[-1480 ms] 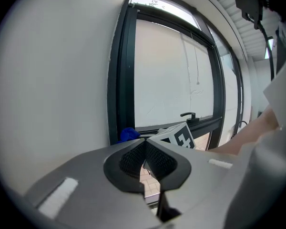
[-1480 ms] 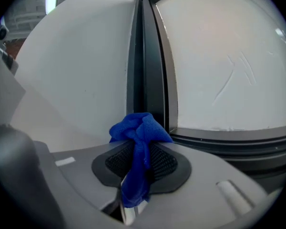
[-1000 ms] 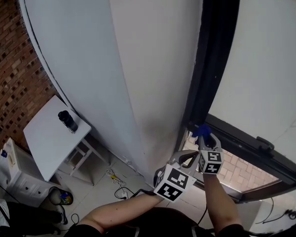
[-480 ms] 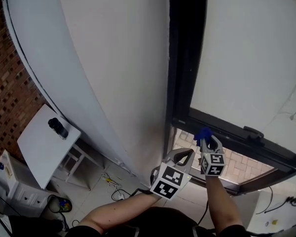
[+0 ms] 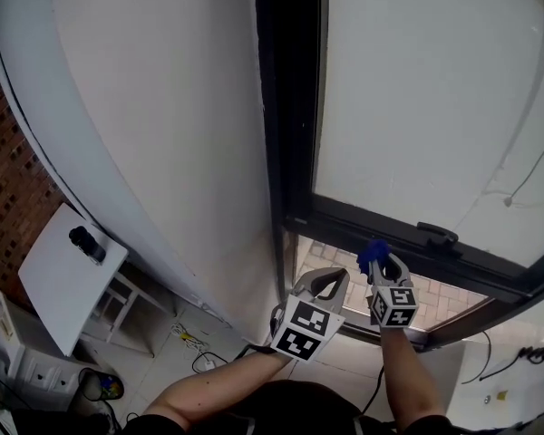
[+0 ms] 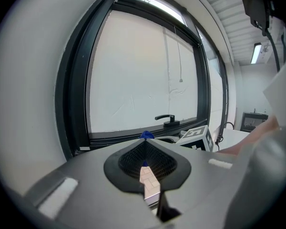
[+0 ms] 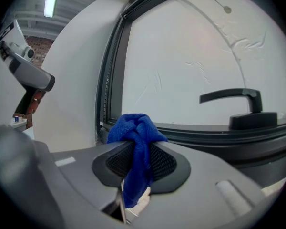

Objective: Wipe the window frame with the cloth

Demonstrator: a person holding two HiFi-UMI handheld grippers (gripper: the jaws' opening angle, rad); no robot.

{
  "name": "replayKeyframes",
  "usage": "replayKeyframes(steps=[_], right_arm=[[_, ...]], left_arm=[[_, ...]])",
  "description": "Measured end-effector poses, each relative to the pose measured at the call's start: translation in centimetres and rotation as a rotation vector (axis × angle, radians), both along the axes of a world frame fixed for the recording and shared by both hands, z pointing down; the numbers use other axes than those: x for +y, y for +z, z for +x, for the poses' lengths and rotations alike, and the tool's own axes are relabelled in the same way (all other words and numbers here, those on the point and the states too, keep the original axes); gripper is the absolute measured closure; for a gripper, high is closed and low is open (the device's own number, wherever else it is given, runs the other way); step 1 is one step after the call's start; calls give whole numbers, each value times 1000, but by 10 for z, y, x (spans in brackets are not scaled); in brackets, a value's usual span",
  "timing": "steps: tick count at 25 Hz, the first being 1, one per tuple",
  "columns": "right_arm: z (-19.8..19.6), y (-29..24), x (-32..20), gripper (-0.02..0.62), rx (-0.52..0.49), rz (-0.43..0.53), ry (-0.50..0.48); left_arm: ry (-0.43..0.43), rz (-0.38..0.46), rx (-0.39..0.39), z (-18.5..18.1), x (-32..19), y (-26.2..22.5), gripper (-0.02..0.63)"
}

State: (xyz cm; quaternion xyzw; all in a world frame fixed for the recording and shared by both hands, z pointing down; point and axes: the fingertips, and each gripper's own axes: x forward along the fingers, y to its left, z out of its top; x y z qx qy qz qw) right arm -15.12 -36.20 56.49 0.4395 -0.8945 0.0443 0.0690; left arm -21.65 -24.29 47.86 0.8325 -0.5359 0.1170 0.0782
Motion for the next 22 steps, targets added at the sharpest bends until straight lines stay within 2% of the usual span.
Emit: replayKeyframes(steps=[16,22], right_arm=[[137,5,-6,502,-25,-12,130],[181,3,-5,502,-24,-14,183]], left_arm=[[23,10,23,73,-22,4,612],[71,15,17,108,-29,5,612]])
